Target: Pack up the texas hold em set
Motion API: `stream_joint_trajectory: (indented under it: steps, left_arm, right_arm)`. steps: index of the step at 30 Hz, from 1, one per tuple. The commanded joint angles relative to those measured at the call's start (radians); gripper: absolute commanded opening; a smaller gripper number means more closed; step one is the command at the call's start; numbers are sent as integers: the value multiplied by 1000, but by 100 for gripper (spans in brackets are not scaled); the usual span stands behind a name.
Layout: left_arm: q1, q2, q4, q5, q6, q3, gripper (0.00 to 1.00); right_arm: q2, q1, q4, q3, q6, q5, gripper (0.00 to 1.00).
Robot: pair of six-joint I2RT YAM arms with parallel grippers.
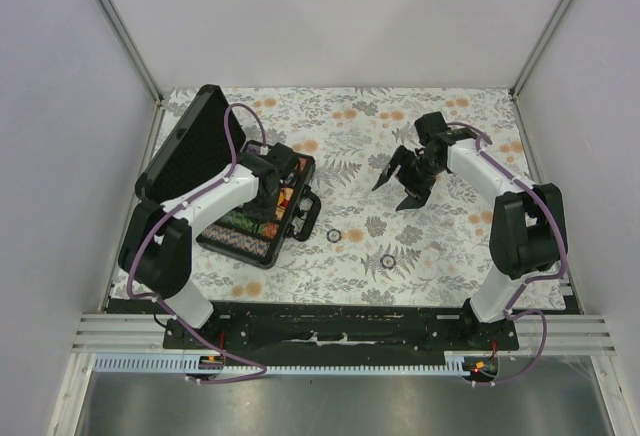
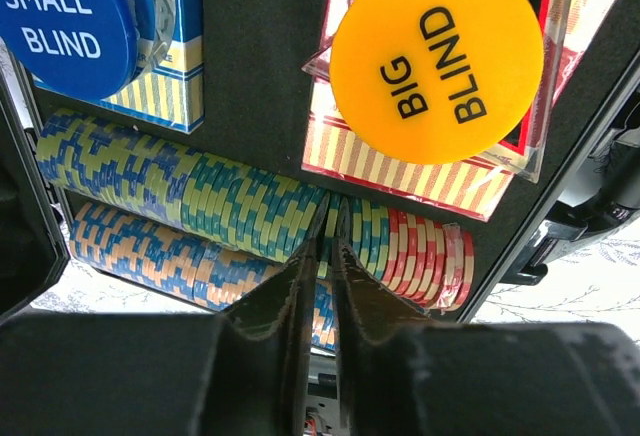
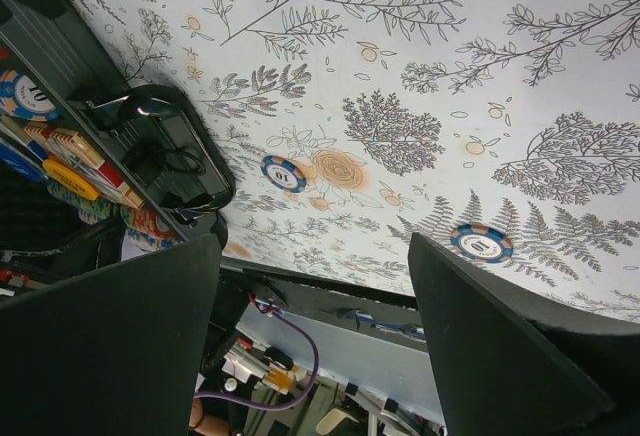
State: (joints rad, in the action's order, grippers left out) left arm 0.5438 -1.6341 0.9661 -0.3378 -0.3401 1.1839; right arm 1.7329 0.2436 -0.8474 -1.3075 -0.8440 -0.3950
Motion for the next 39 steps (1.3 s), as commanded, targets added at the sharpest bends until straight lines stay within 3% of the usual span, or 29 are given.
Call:
stream_joint_trajectory:
  steps: [1,6,14,20,25,28,30,39]
  left_arm:
    - [-15,14,37,-24,-4,31,26]
    - [-15,52,74,6,6,118,38]
    - [-16,91,91,60,3,177,40]
    - [-10,121,-55,256,-11,168,43]
    - [10,132,-185,388,-45,140,57]
    - [34,134,-216,410,-63,128,73]
    - [57,141,-231,404,-73,114,77]
    - [125,209,-385,405,-80,-43,80]
  right_arm:
    - [-1,-6,11,-38,14,-13,84]
    - [-4,-6,7,-42,22,-5,84]
    - [-7,-4,-25,-38,60,18,84]
    - [-27,-6,-51,4,166,53,85]
    - [-94,-4,-90,86,246,182,85]
    - [-130,-7,-87,132,252,235,86]
    - [-139,-7,-84,155,244,258,87]
    - [-113,-10,-97,191,246,294,86]
